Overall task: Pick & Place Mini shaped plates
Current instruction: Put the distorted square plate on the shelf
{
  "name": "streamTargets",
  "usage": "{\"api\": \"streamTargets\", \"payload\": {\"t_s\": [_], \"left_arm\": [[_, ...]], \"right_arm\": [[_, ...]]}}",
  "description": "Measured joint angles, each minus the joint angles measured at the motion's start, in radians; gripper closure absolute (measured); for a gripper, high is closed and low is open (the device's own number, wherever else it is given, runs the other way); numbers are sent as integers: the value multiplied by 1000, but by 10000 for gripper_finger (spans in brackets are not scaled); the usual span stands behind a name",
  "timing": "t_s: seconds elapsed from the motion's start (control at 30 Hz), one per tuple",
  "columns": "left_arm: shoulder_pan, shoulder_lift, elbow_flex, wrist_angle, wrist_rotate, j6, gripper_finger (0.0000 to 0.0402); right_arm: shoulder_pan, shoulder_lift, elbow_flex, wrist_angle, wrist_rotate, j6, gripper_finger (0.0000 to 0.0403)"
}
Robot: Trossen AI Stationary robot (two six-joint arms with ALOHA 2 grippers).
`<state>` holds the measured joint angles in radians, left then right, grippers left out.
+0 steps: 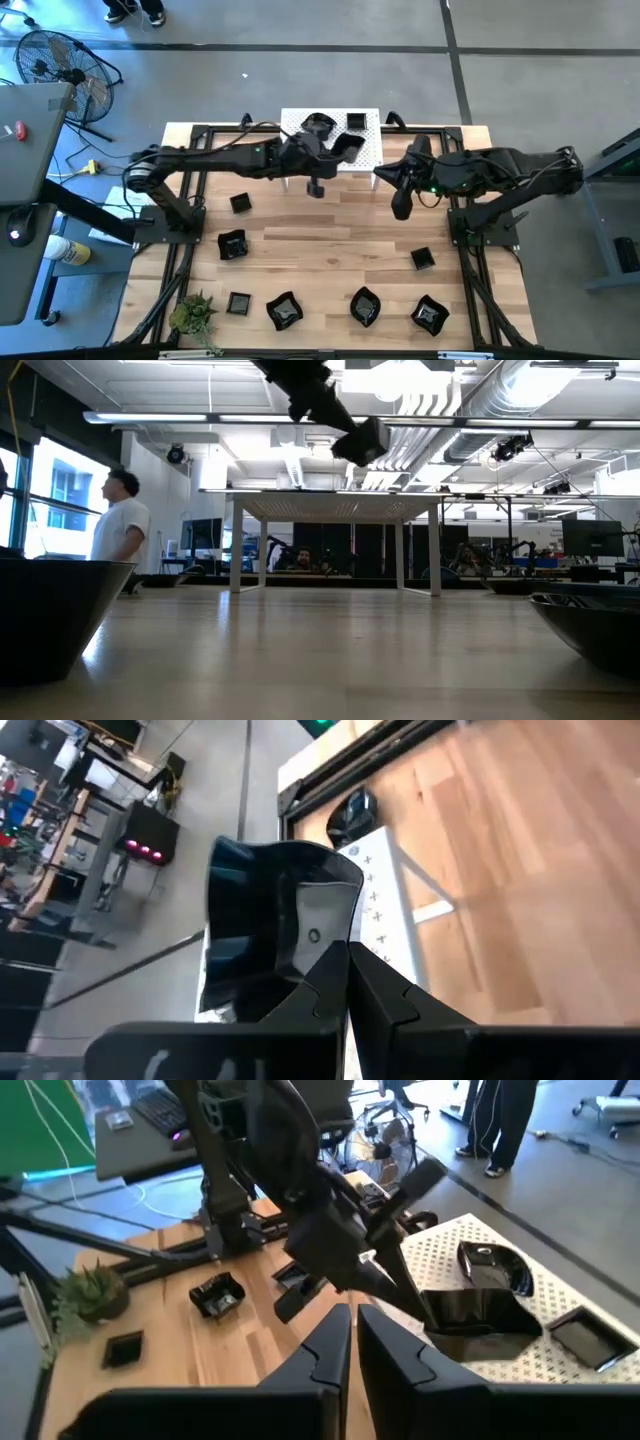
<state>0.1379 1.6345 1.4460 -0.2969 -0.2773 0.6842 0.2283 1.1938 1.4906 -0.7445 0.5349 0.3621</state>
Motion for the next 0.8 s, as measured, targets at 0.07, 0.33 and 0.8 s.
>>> {"api": "streamTargets", "payload": {"t_s": [0.07,0.33,0.8], "left_arm": [[0,27,13,1,-22,27,401],[0,99,16,-48,-85,148,401],[0,115,16,-43,-104,147,400]], "right_arm": [[0,0,0,-2,-5,-20,393],[-1,-6,0,-27,-16,-51,397],[-1,-18,0,-45,1,-57,397]]}}
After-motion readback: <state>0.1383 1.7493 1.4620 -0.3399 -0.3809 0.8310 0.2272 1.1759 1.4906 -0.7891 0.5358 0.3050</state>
